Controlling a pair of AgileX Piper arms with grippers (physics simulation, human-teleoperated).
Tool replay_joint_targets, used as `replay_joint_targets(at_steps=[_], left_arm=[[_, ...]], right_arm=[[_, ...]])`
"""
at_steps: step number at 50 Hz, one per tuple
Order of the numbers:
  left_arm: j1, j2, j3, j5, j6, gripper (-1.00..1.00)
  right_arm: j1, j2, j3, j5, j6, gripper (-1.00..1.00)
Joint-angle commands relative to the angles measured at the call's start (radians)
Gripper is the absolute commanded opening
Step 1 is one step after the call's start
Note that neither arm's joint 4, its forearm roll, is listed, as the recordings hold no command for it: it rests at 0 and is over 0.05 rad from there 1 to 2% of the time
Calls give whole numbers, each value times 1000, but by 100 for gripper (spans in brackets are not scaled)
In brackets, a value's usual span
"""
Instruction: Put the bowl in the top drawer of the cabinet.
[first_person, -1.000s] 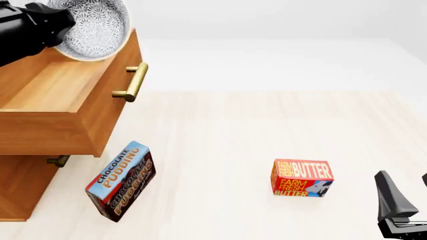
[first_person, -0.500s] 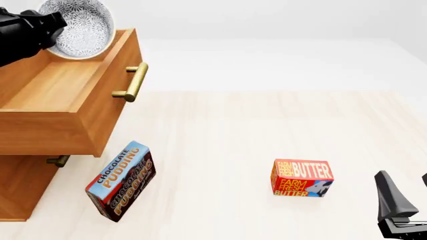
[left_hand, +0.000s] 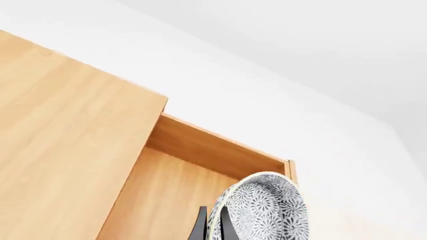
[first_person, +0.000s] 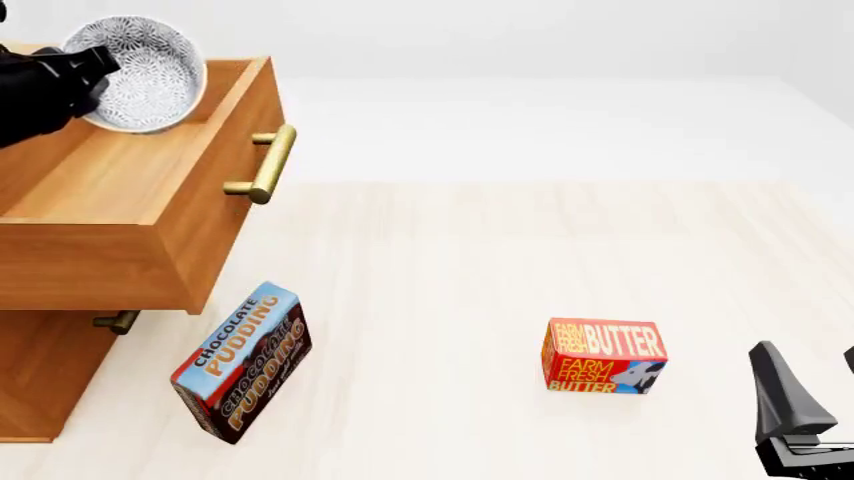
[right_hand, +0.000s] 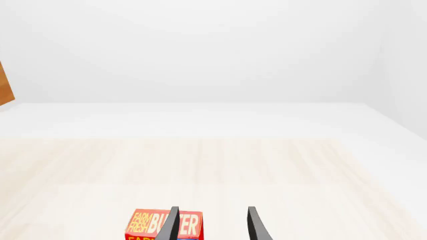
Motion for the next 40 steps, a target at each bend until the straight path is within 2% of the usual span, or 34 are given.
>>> replay_joint_targets(at_steps=[1,16,40], left_arm=[[47,32,4,-13,21,-100],[90,34,-7,-5,74,-100],[75,91,18,-35,122,-100]], right_arm=[[0,0,0,0,0,100],[0,0,0,0,0,100],[0,0,0,0,0,100]])
